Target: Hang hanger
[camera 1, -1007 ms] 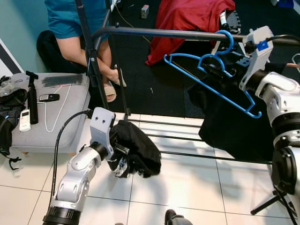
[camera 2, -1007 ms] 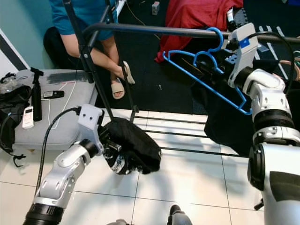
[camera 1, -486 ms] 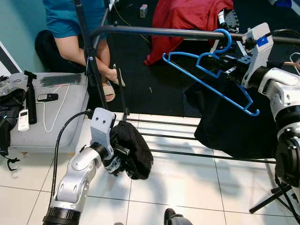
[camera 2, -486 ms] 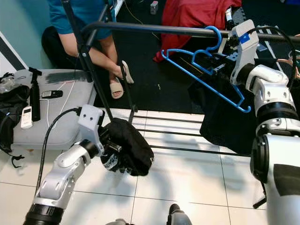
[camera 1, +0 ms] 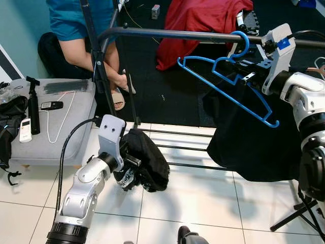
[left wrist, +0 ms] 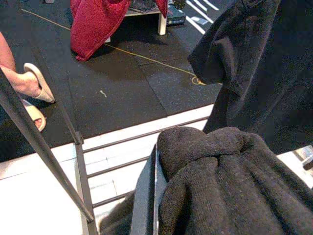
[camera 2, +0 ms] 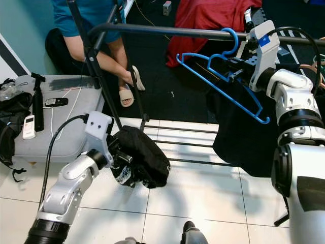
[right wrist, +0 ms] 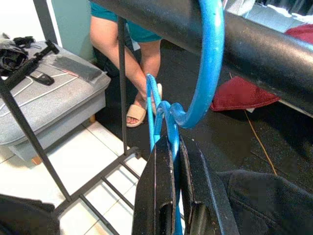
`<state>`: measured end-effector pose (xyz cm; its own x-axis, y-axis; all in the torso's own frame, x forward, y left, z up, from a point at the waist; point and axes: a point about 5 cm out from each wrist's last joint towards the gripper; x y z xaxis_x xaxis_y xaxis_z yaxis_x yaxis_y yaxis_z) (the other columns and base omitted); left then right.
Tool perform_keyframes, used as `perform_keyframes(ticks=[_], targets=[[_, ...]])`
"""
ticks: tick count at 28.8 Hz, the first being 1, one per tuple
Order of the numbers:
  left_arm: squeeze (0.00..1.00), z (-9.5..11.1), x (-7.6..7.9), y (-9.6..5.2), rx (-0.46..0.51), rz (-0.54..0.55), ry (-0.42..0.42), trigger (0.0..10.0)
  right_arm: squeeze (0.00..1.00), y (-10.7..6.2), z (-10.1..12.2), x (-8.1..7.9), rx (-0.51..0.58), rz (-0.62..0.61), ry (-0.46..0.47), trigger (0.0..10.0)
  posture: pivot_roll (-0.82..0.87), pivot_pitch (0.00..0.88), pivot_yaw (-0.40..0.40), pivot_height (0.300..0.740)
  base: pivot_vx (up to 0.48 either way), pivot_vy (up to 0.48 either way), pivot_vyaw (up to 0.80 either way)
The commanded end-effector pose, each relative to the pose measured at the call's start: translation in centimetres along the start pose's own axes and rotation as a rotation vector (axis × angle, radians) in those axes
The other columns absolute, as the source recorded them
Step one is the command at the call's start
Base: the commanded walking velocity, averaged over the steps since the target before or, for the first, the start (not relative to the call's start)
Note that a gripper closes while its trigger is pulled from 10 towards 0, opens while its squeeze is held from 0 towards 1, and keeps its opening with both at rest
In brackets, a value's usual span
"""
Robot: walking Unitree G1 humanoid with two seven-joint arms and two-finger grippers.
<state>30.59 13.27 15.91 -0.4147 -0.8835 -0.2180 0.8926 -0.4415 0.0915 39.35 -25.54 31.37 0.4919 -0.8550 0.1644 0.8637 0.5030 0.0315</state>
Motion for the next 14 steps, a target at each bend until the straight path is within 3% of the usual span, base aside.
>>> perform_keyframes(ticks=[1, 10, 14], targets=[[0.0, 0.3, -0.1, 0.0, 0.019, -0.006, 0.021, 10.0, 0.0, -0.2, 1.3, 0.3, 0.033, 0.003, -0.038, 0.0, -0.08, 0.19, -0.009, 0.74, 0.0, 0.0, 0.0], [0.0, 0.3, 0.3, 0.2, 0.03, -0.014, 0.013, 10.0, 0.0, 0.3, 2.2, -0.8, 0.104, 0.028, -0.056, 0.0, -0.09, 0.141, 0.006, 0.74, 0.0, 0.0, 0.0], [0.0, 0.4, 0.8, 0.5, 0.037, -0.038, 0.01, 10.0, 0.0, 0.4, 0.8, -3.1, 0.099, 0.1, -0.036, 0.0, -0.11, 0.12, 0.02, 0.74, 0.0, 0.0, 0.0]])
Point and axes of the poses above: a point about 5 cm out from each wrist's last joint towards the gripper, its own y axis pointing out of the wrist towards the gripper, its own z axis along the axis of the wrist's last joint, x = y × z, and after that the axes turned 9 degrees about y, right-handed
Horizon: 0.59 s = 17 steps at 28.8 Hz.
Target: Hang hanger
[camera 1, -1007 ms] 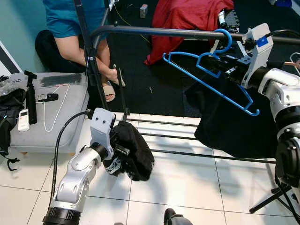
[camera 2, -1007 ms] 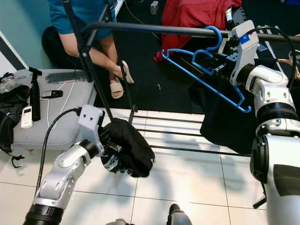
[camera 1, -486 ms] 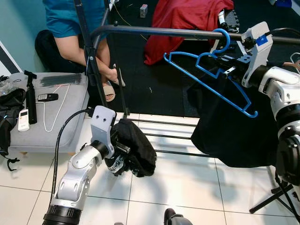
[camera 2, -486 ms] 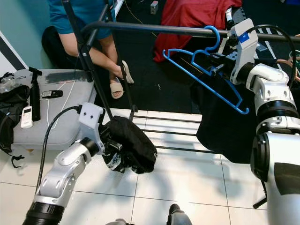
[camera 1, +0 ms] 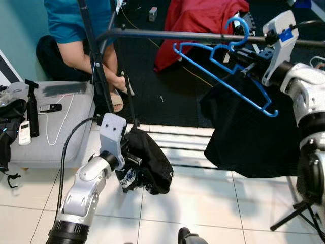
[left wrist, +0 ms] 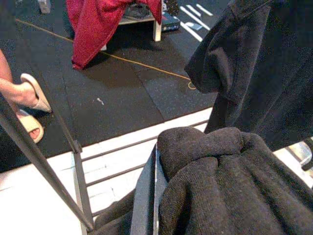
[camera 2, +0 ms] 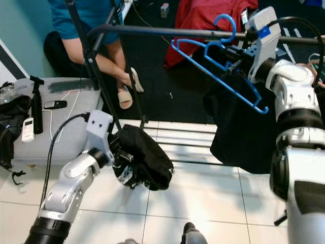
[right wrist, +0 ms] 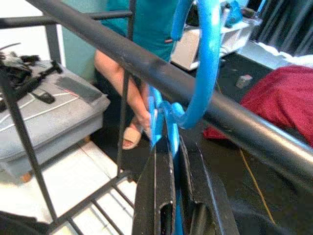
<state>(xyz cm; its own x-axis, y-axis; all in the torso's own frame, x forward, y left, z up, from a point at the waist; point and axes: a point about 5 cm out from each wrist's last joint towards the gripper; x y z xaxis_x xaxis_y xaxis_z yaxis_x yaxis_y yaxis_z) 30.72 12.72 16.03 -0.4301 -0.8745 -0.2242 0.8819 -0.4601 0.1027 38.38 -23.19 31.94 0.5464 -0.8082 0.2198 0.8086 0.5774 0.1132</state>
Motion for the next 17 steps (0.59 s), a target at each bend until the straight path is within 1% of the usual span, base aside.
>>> perform_keyframes(ticks=[1, 3, 5, 6, 7, 10, 11, 12, 13, 14, 15, 17], targets=[[0.0, 0.2, 0.4, 0.2, 0.021, -0.019, 0.006, 10.0, 0.0, 0.1, -0.1, -0.7, 0.002, 0.024, 0.016, 0.0, -0.11, 0.12, 0.02, 0.74, 0.0, 0.0, 0.0], [0.0, 0.3, 0.4, 0.5, 0.028, -0.027, 0.006, 10.0, 0.0, 0.0, -1.2, -2.4, -0.017, 0.051, 0.024, 0.0, -0.11, 0.117, 0.02, 0.74, 0.0, 0.0, 0.0], [0.0, 0.3, 0.4, 0.5, 0.028, -0.027, 0.006, 10.0, 0.0, 0.0, -1.2, -2.4, -0.017, 0.051, 0.024, 0.0, -0.11, 0.117, 0.02, 0.74, 0.0, 0.0, 0.0], [0.0, 0.4, 0.5, 0.5, 0.029, -0.029, 0.006, 10.0, 0.0, -0.1, -1.9, -2.9, -0.033, 0.043, 0.041, 0.0, -0.11, 0.114, 0.019, 0.74, 0.0, 0.0, 0.0], [0.0, 0.3, 0.6, 0.6, 0.027, -0.032, 0.009, 10.0, 0.0, -0.2, -3.0, -3.5, -0.051, 0.025, 0.08, 0.0, -0.11, 0.113, 0.019, 0.74, 0.0, 0.0, 0.0], [0.0, 0.3, 0.6, 0.6, 0.027, -0.032, 0.009, 10.0, 0.0, -0.2, -3.0, -3.5, -0.051, 0.025, 0.08, 0.0, -0.11, 0.113, 0.019, 0.74, 0.0, 0.0, 0.0], [0.0, 0.2, 0.6, 0.6, 0.015, -0.033, 0.013, 10.0, 0.0, -0.4, -4.4, -4.2, -0.069, -0.004, 0.117, 0.0, -0.11, 0.114, 0.018, 0.74, 0.0, 0.0, 0.0], [0.0, 0.2, 0.6, 0.6, 0.015, -0.033, 0.013, 10.0, 0.0, -0.4, -4.4, -4.2, -0.069, -0.004, 0.117, 0.0, -0.11, 0.114, 0.018, 0.74, 0.0, 0.0, 0.0], [0.0, -0.3, 0.6, 0.6, -0.017, -0.02, 0.026, 10.0, 0.0, -0.5, -6.3, -5.5, -0.078, -0.029, 0.159, 0.0, -0.11, 0.119, 0.016, 0.74, 0.0, 0.0, 0.0], [0.0, -0.3, 0.6, 0.6, -0.017, -0.02, 0.026, 10.0, 0.0, -0.5, -6.3, -5.5, -0.078, -0.029, 0.159, 0.0, -0.11, 0.119, 0.016, 0.74, 0.0, 0.0, 0.0], [0.0, -0.9, 0.4, 0.4, -0.053, 0.002, 0.04, 10.0, 0.0, -1.0, -8.9, -7.6, -0.084, -0.041, 0.207, 0.0, -0.11, 0.121, 0.012, 0.74, 0.0, 0.0, 0.0], [0.0, -0.9, 0.4, 0.4, -0.053, 0.002, 0.04, 10.0, 0.0, -1.0, -8.9, -7.6, -0.084, -0.041, 0.207, 0.0, -0.11, 0.121, 0.012, 0.74, 0.0, 0.0, 0.0]])
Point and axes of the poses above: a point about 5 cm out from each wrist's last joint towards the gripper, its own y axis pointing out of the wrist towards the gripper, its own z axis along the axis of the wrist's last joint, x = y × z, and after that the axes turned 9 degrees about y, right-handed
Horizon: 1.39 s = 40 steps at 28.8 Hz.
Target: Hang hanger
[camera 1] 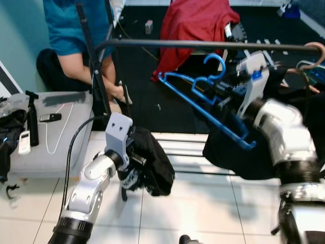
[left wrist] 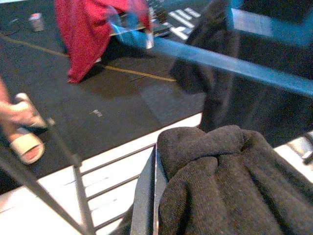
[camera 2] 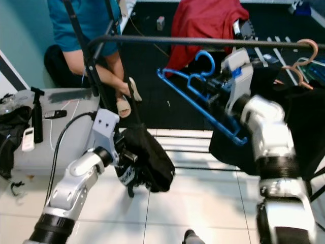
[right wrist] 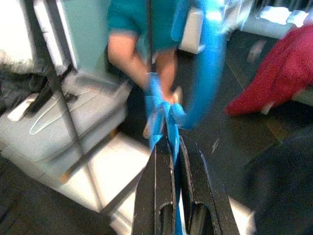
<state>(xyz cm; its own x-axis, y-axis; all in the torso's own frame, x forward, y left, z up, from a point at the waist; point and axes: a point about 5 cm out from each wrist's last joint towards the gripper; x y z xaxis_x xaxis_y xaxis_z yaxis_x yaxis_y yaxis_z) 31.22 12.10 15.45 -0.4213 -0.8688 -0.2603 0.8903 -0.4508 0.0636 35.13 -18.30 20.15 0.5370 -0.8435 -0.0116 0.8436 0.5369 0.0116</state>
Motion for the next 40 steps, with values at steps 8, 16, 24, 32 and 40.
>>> perform_keyframes(ticks=[8, 16, 24, 32, 40], targets=[[0.0, -2.8, -0.9, -0.8, -0.152, 0.117, 0.026, 10.0, 0.0, -1.5, -8.8, -6.1, -0.091, -0.06, 0.199, 0.0, -0.11, 0.109, 0.008, 0.74, 0.0, 0.0, 0.0], [0.0, -3.3, -1.8, -0.5, -0.191, 0.228, 0.041, 10.0, 0.0, -0.1, -8.6, -9.3, -0.082, -0.055, 0.226, 0.0, -0.11, 0.11, -0.009, 0.74, 0.0, 0.0, 0.0], [0.0, -4.2, -1.4, -0.9, -0.24, 0.257, 0.05, 10.0, 0.0, 0.9, -8.1, -10.6, -0.056, -0.033, 0.175, 0.0, -0.11, 0.131, -0.001, 0.74, 0.0, 0.0, 0.0], [0.0, -4.3, -0.9, -1.1, -0.229, 0.3, 0.01, 10.0, 0.0, 0.8, -8.3, -11.3, -0.047, -0.068, 0.207, 0.0, -0.1, 0.131, 0.002, 0.74, 0.0, 0.0, 0.0], [0.0, -3.9, -1.7, -1.1, -0.207, 0.358, -0.027, 10.0, 0.0, 0.7, -8.4, -10.8, -0.027, -0.121, 0.227, 0.0, -0.1, 0.133, 0.013, 0.74, 0.0, 0.0, 0.0]])
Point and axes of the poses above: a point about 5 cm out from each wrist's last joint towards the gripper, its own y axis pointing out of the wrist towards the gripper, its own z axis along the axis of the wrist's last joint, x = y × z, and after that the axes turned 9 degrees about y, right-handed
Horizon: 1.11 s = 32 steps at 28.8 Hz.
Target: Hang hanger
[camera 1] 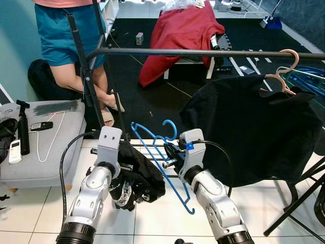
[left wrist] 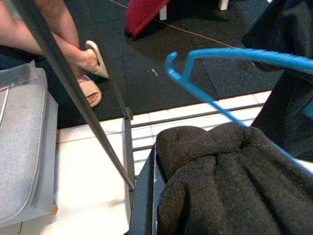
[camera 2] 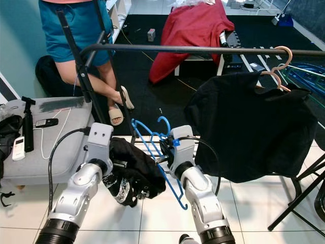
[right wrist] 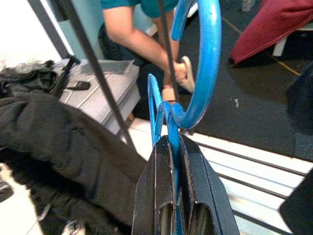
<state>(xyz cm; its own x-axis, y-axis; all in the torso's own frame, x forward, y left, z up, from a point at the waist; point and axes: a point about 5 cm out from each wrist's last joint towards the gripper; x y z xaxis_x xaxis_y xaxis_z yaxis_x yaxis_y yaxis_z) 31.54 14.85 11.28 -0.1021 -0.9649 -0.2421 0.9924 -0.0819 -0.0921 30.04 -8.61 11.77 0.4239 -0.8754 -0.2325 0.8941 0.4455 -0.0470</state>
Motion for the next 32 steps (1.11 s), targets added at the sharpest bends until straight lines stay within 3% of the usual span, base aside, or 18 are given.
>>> perform_keyframes(ticks=[1, 2, 3, 4, 5, 6, 7, 17, 18, 26, 32], targets=[[0.0, 0.8, -0.1, 0.2, 0.041, 0.026, -0.005, 10.0, 0.0, 0.0, 0.4, 0.2, 0.028, -0.022, 0.007, 0.0, -0.11, 0.137, 0.009, 0.74, 0.0, 0.0, 0.0], [0.0, 0.8, -0.1, 0.2, 0.041, 0.026, -0.005, 10.0, 0.0, 0.0, 0.4, 0.2, 0.028, -0.022, 0.007, 0.0, -0.11, 0.137, 0.009, 0.74, 0.0, 0.0, 0.0], [0.0, 0.8, 0.3, 0.3, 0.042, 0.023, -0.001, 10.0, 0.0, 0.1, 0.5, 0.4, 0.033, -0.032, 0.005, 1.4, -0.11, 0.137, 0.008, 0.74, 0.0, 0.0, 0.0], [0.0, 0.8, 0.3, 0.3, 0.042, 0.023, -0.001, 10.0, 0.0, 0.1, 0.5, 0.4, 0.033, -0.032, 0.005, 1.4, -0.11, 0.137, 0.008, 0.74, 0.0, 0.0, 0.0], [0.0, 0.8, 0.8, 0.3, 0.047, 0.011, 0.002, 10.0, 0.0, 0.1, 0.5, 0.6, 0.033, -0.039, 0.002, 4.2, -0.1, 0.126, 0.013, 0.74, 0.0, 0.0, 0.0], [0.0, 0.8, 0.8, 0.3, 0.047, 0.011, 0.002, 10.0, 0.0, 0.1, 0.5, 0.6, 0.033, -0.039, 0.002, 4.2, -0.1, 0.126, 0.013, 0.74, 0.0, 0.0, 0.0], [0.0, 0.7, 1.1, 0.3, 0.047, 0.004, 0.003, 10.0, 0.0, 0.2, 0.4, 0.5, 0.029, -0.039, -0.009, 10.0, -0.11, 0.121, 0.006, 0.74, 0.0, 0.0, 0.0], [0.0, 0.7, 1.0, 0.6, 0.035, 0.038, -0.023, 10.0, 0.0, 0.9, 0.2, -0.1, 0.013, -0.071, 0.005, 10.0, -0.09, 0.131, 0.006, 0.74, 0.0, 0.0, 0.0], [0.0, 0.8, 0.8, 0.6, 0.032, 0.051, -0.023, 10.0, 0.0, 1.0, -0.1, 0.2, -0.029, -0.102, -0.08, 10.0, -0.09, 0.128, 0.012, 0.74, 0.0, 0.0, 0.0], [0.0, 0.9, 1.0, 0.9, 0.031, 0.04, -0.02, 10.0, 0.0, 1.5, 0.3, 0.6, -0.022, -0.142, -0.142, 10.0, -0.1, 0.147, 0.02, 0.74, 0.0, 0.0, 0.0], [0.0, 0.8, 0.9, 0.9, 0.025, 0.055, -0.022, 10.0, 0.0, 1.5, 0.2, 0.1, -0.007, -0.115, -0.076, 10.0, -0.1, 0.157, 0.021, 0.74, 0.0, 0.0, 0.0]])
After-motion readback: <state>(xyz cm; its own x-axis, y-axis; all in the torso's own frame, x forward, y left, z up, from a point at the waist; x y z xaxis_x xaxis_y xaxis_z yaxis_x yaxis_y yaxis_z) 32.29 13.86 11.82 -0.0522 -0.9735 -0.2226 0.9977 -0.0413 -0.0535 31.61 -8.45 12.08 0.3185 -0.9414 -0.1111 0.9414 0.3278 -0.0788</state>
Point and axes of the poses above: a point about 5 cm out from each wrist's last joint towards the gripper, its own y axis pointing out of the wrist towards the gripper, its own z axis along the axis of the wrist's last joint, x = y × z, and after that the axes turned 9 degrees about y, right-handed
